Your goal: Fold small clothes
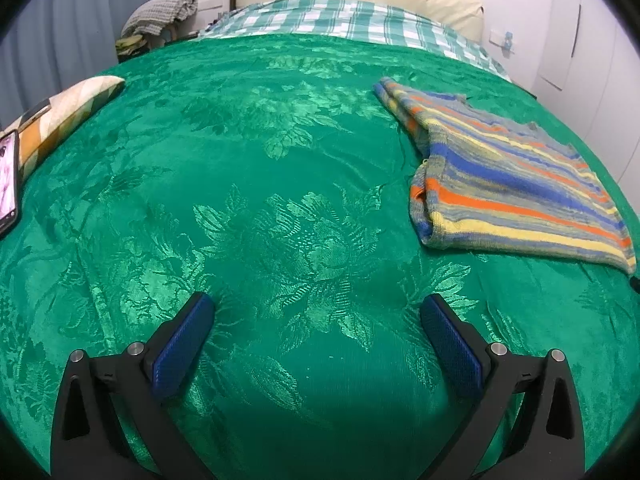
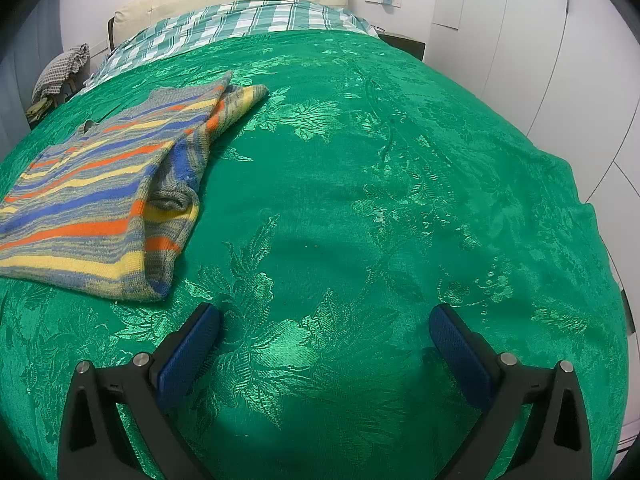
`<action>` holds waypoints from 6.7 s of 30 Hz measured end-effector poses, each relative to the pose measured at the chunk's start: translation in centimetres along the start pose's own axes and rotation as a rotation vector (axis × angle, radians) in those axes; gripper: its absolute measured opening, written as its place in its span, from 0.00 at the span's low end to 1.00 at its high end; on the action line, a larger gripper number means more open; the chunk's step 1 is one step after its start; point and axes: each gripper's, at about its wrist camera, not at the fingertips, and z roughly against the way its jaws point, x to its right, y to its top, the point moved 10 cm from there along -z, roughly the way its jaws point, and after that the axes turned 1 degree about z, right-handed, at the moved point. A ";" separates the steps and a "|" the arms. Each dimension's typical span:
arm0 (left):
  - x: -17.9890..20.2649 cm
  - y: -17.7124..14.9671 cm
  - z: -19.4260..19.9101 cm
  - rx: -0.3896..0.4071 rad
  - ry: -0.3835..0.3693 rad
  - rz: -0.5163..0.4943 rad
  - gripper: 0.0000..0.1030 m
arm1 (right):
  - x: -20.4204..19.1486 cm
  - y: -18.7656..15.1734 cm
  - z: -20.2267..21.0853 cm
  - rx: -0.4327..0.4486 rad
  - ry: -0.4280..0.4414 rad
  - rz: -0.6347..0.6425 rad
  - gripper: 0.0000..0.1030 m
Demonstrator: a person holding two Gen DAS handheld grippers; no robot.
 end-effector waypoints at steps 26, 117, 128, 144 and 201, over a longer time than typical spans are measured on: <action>0.1 0.1 -0.1 -0.001 0.004 -0.002 1.00 | 0.0 0.0 0.0 0.000 0.001 0.000 1.00; 0.2 0.2 -0.2 -0.003 0.007 -0.002 1.00 | -0.1 0.0 0.0 0.000 0.003 0.000 1.00; 0.2 0.2 -0.2 -0.003 0.008 -0.002 1.00 | -0.1 0.0 0.0 0.000 0.003 0.000 1.00; 0.2 0.2 -0.3 -0.003 0.008 -0.002 1.00 | -0.2 0.0 -0.1 0.000 0.003 0.000 1.00; 41.5 -2.0 -0.5 -0.073 -0.349 -0.730 0.91 | 1.3 11.7 -1.5 -0.165 0.650 -0.174 0.97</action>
